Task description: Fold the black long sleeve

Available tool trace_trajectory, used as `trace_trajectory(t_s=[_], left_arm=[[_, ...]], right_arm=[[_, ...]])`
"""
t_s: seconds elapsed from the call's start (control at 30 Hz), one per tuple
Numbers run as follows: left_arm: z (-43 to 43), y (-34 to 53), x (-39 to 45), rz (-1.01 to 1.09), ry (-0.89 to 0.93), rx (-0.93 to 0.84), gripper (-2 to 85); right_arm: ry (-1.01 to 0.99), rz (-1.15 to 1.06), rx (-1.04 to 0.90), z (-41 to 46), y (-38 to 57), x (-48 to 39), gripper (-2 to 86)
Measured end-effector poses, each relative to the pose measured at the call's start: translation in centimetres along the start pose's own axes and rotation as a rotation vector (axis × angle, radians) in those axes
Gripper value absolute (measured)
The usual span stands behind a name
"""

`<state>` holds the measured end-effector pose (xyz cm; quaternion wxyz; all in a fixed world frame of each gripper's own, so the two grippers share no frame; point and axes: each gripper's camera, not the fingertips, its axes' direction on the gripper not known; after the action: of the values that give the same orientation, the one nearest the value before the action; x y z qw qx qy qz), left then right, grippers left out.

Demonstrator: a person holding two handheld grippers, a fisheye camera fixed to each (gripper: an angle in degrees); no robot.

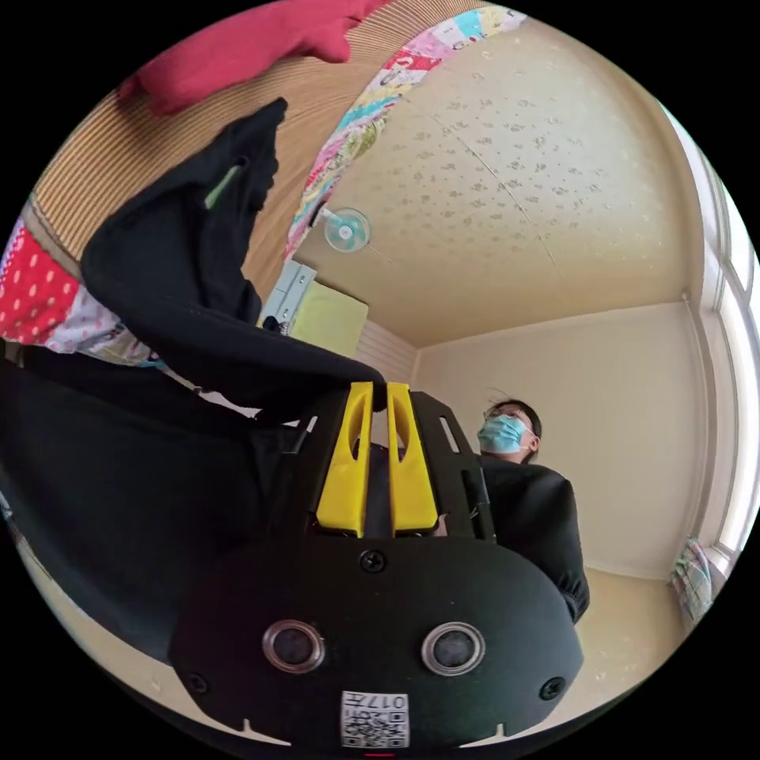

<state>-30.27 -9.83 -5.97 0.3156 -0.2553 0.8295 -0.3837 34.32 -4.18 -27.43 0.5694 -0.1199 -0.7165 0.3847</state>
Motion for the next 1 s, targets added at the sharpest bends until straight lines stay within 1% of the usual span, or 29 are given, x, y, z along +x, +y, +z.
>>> trace_trajectory(t_s=[0.1,0.17,0.27,0.4,0.57,0.63,0.67,0.7,0.73,0.77,0.8,0.83,0.87,0.93,0.97,1.0], left_arm=[[1.3,-3.0,0.4,0.021,-0.083,0.059,3.8],[2.6,-5.3,1.3,0.056,-0.122,0.082,3.8],[5.1,-9.6,2.7,0.112,-0.138,0.145,3.8],[9.5,-15.0,4.4,0.192,-0.168,0.187,3.7],[12.0,-19.3,2.5,0.108,-0.271,0.315,3.9],[13.1,-20.5,1.9,0.101,-0.308,0.312,4.3],[13.8,-21.0,1.7,0.089,-0.355,0.314,4.7],[14.5,-21.2,1.7,0.088,-0.389,0.322,6.5],[14.8,-21.2,1.7,0.097,-0.391,0.324,7.3],[15.2,-20.9,1.9,0.119,-0.395,0.328,8.6],[15.4,-20.3,2.2,0.134,-0.426,0.334,10.3],[15.5,-19.9,2.4,0.140,-0.450,0.335,11.3],[15.8,-18.9,2.7,0.148,-0.522,0.324,12.7],[16.4,-17.3,3.1,0.151,-0.682,0.273,13.5],[17.0,-16.0,3.3,0.151,-0.832,0.227,13.7],[18.0,-14.5,3.5,0.163,-1.005,0.189,13.8]], right_arm=[[0.056,0.051,0.042,2.9,-5.0,1.3,2.4],[0.087,0.032,0.047,5.5,-8.7,0.9,2.3],[0.131,-0.020,0.049,9.9,-14.6,-0.2,2.3],[0.186,-0.028,0.118,14.9,-21.0,-1.1,2.4],[0.286,0.051,0.141,19.2,-26.9,1.2,2.8],[0.222,0.076,0.202,20.3,-28.5,3.4,3.3],[0.179,0.067,0.239,20.3,-28.7,3.9,3.4],[0.087,0.047,0.323,20.2,-28.8,4.8,3.1],[0.027,0.040,0.379,20.2,-28.8,5.7,2.7],[0.019,0.048,0.389,20.3,-28.9,6.2,2.5],[0.045,0.059,0.367,21.0,-29.3,6.8,2.2],[0.110,0.043,0.301,22.1,-29.7,7.0,2.1],[0.150,0.026,0.256,22.8,-29.9,6.9,2.2],[0.340,-0.059,0.048,26.6,-30.2,6.6,2.6],[0.395,-0.083,-0.008,27.8,-30.0,6.5,2.7],[0.497,-0.126,-0.115,30.2,-29.6,6.6,3.1]])
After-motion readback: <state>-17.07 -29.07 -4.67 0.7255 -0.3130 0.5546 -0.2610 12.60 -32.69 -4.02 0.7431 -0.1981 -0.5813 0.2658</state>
